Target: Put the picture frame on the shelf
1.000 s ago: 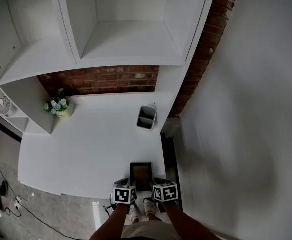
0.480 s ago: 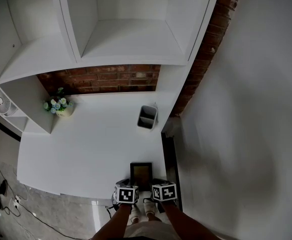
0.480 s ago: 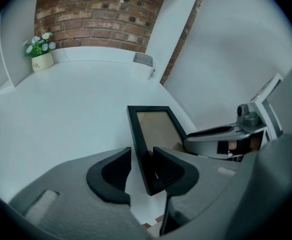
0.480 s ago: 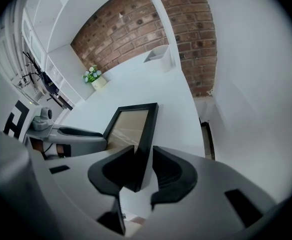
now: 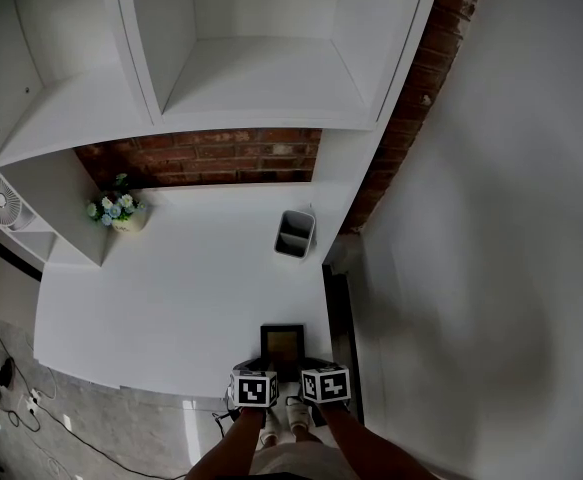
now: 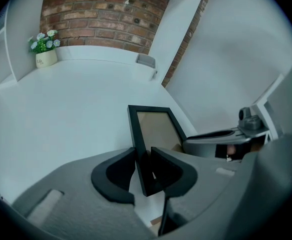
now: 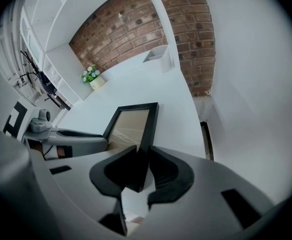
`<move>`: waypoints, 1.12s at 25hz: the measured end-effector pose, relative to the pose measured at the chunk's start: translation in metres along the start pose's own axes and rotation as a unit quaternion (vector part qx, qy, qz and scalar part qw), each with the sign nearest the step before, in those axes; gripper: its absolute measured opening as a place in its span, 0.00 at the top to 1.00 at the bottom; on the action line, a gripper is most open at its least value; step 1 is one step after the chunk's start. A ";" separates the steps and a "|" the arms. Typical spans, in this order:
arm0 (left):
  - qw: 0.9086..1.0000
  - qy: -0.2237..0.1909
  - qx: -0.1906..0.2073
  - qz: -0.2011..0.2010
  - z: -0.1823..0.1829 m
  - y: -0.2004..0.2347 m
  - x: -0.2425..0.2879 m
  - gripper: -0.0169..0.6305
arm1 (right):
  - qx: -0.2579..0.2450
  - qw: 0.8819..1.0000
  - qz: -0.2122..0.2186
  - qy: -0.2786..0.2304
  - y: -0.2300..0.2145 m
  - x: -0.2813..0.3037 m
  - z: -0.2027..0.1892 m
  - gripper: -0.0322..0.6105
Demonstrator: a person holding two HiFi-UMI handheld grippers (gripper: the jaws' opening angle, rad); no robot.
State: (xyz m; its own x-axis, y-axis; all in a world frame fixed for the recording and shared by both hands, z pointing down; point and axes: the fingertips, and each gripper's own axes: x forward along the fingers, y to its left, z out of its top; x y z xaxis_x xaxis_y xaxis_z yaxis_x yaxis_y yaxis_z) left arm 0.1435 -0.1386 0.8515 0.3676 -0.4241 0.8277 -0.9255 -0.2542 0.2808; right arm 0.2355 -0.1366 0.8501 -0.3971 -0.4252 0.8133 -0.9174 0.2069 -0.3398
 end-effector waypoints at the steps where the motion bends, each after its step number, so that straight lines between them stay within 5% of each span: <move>1: 1.000 0.001 -0.004 0.000 0.000 0.000 -0.001 0.81 | 0.003 1.000 0.000 -0.001 -0.001 0.000 0.000 0.81; 15: 0.996 -0.081 -0.036 0.001 0.047 -0.004 -0.033 0.84 | -0.040 0.997 0.004 -0.065 0.010 -0.021 0.049 0.82; 28: 0.975 -0.209 -0.052 0.049 0.119 0.017 -0.117 0.84 | -0.148 0.973 0.044 -0.170 0.075 -0.067 0.138 0.82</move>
State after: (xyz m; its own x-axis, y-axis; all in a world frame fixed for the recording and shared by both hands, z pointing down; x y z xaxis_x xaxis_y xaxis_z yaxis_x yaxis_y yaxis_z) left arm 0.0956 -0.1963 0.7012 0.2618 -0.7643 0.5894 -0.9543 -0.1140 0.2761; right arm 0.1898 -0.2136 0.7046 -0.5043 -0.6511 0.5672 -0.8527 0.4791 -0.2082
